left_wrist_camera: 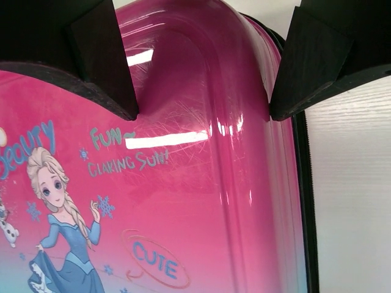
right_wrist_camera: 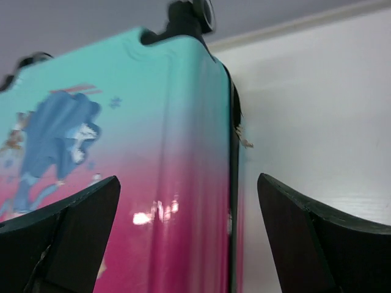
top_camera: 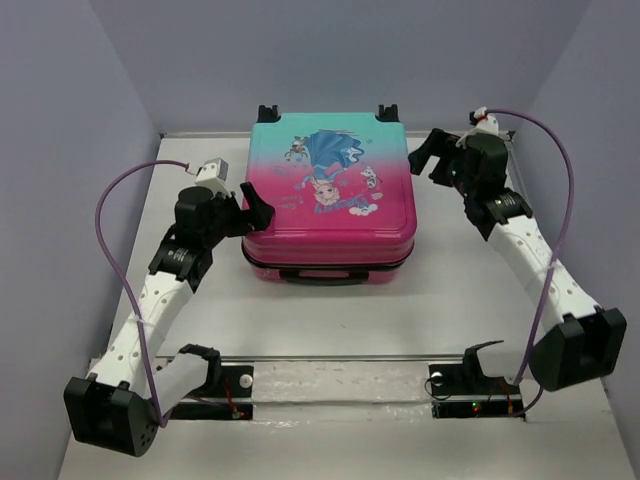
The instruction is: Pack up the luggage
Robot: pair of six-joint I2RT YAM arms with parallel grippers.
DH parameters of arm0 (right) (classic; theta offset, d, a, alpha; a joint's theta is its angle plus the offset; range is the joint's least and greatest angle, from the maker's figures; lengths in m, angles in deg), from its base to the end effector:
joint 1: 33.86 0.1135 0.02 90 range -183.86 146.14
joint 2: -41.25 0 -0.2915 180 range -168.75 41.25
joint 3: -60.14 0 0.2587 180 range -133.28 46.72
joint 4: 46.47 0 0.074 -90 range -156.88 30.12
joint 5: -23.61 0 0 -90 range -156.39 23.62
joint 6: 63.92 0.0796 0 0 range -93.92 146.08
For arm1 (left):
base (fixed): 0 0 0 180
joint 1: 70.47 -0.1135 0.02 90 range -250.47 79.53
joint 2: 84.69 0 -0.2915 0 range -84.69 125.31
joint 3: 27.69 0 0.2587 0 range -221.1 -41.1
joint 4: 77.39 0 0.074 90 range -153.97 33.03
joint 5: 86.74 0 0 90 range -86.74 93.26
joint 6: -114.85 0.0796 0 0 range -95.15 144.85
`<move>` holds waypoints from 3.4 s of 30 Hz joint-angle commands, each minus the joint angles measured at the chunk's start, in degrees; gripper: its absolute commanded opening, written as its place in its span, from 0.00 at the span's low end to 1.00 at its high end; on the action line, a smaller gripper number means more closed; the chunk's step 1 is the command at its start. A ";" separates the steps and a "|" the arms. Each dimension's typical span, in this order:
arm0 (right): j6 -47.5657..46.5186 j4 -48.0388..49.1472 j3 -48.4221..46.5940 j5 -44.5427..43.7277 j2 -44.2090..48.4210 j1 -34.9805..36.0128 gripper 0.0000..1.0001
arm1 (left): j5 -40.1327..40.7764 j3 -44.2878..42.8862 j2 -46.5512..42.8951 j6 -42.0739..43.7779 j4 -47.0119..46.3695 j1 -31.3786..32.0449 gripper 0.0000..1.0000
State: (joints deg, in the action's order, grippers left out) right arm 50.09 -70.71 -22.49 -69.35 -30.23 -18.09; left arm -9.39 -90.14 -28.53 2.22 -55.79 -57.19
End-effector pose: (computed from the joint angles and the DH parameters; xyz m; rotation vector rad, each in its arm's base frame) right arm 0.3194 0.0859 0.4052 0.1681 1.8138 0.4478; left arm 0.2501 -0.0769 0.3439 0.0052 1.8797 -0.6381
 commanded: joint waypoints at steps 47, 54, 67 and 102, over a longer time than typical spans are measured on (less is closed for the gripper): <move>-6.60 3.35 -34.91 38.92 -20.75 -0.92 0.94 | 13.62 -4.53 -5.08 -4.26 1.13 36.56 0.99; -1.34 18.91 20.38 28.11 17.57 9.87 0.07 | 3.60 11.76 -19.33 -12.78 -3.17 37.08 0.99; 7.90 37.35 54.97 23.36 24.57 13.06 0.28 | 8.33 11.69 0.60 -12.88 -19.26 40.60 0.99; 0.95 90.98 57.78 21.95 -14.47 19.03 0.07 | 20.03 5.18 6.68 -12.70 -19.17 39.46 0.99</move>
State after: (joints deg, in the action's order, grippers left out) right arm 50.02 6.97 35.00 -45.81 -44.25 0.05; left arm 4.91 -79.91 -21.62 -12.08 -68.07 -16.58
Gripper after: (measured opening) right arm 0.167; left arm 0.993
